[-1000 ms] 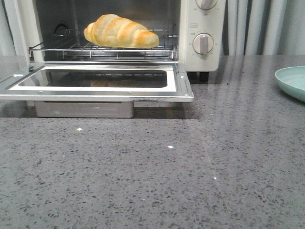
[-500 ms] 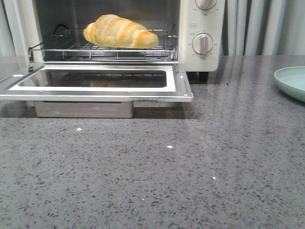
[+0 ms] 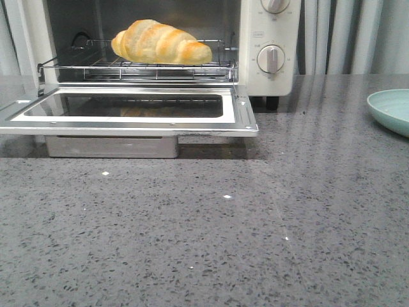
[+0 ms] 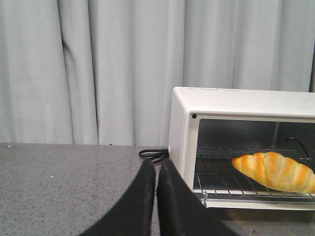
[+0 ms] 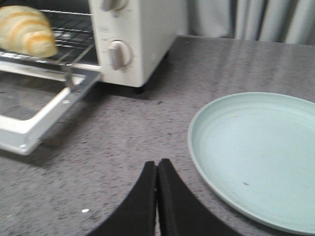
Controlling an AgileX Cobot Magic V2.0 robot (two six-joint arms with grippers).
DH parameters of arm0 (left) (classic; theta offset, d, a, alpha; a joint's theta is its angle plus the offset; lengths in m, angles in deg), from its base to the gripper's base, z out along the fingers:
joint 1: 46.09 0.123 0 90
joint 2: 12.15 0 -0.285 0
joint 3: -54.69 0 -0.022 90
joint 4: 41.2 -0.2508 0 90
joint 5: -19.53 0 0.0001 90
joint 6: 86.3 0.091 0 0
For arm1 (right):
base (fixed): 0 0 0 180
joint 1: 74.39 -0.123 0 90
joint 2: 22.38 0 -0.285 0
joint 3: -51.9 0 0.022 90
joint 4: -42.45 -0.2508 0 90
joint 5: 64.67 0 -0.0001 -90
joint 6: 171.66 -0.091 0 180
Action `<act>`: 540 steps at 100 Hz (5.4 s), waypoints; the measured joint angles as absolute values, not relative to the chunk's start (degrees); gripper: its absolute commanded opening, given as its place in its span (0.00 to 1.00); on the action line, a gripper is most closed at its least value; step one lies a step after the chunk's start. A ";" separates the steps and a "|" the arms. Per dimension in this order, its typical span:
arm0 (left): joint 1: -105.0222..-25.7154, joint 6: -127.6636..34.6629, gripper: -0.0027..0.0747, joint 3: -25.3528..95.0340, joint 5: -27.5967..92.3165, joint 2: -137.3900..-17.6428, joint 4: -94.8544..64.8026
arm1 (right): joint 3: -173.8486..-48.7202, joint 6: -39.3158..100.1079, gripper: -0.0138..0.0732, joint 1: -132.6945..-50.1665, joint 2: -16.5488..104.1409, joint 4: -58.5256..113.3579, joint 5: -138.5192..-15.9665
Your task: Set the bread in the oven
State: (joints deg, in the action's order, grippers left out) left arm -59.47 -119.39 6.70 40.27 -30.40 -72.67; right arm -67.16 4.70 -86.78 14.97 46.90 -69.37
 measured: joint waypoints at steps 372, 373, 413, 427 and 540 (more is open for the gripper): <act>-45.73 -95.65 0.01 -15.63 29.48 -22.24 -44.85 | -50.36 5.30 0.10 -70.84 -15.08 44.72 -84.16; -45.58 -95.47 0.01 -15.81 29.22 -22.13 -44.43 | -50.36 5.30 0.10 -70.84 -15.08 44.72 -84.16; -42.61 -92.10 0.01 -22.60 28.05 -19.85 -40.43 | -50.36 5.30 0.10 -70.84 -15.08 44.64 -84.16; -42.39 -92.00 0.01 -22.60 28.11 -19.85 -39.60 | -50.36 5.30 0.10 -70.84 -15.08 44.64 -84.16; -45.81 -82.70 0.01 -22.60 38.57 -19.85 -40.67 | -50.36 5.30 0.10 -70.84 -15.08 44.64 -84.16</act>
